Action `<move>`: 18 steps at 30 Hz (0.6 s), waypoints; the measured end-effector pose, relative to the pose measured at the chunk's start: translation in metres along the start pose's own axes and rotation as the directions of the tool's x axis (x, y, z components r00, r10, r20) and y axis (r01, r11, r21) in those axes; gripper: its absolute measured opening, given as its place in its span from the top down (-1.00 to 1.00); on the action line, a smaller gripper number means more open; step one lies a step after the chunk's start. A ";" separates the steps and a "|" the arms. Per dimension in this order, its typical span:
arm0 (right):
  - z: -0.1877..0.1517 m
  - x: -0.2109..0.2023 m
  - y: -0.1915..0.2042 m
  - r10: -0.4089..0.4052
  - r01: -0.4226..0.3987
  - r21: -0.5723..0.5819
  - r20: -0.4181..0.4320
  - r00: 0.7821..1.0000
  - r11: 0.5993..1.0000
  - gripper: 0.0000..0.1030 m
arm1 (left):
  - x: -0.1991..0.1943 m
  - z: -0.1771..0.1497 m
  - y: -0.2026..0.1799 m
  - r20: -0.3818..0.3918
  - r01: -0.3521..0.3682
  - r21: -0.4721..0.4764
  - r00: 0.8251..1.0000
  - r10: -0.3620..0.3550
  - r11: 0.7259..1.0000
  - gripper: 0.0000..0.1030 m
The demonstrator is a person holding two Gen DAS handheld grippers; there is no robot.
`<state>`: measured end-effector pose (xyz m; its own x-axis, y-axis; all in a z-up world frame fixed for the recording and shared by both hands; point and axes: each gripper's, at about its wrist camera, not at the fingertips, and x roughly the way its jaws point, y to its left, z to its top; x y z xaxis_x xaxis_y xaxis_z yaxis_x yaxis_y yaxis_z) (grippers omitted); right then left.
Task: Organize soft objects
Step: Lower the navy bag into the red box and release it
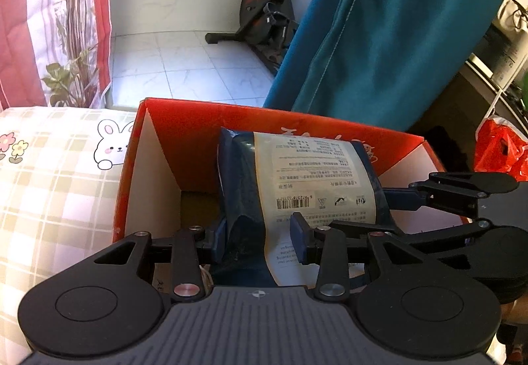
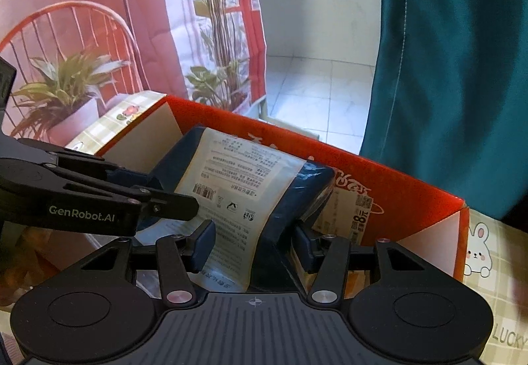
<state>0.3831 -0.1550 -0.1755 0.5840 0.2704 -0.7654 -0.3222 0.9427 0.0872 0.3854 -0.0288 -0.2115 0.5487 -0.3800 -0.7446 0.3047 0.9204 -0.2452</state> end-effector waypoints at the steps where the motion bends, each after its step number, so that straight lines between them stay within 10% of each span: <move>1: 0.001 0.002 0.000 -0.004 0.004 0.003 -0.009 1.000 1.000 0.09 | 0.000 0.000 0.001 -0.006 0.000 -0.004 1.000 0.000 1.000 0.20; 18: -0.002 -0.005 0.007 -0.091 0.092 0.011 -0.065 0.994 0.996 0.06 | -0.037 -0.010 -0.010 0.059 -0.050 0.039 0.997 0.048 0.998 -0.23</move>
<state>0.3764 -0.1501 -0.1719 0.5615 0.1699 -0.8098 -0.2585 0.9657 0.0234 0.3546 -0.0232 -0.1874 0.6076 -0.3404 -0.7176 0.3069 0.9340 -0.1831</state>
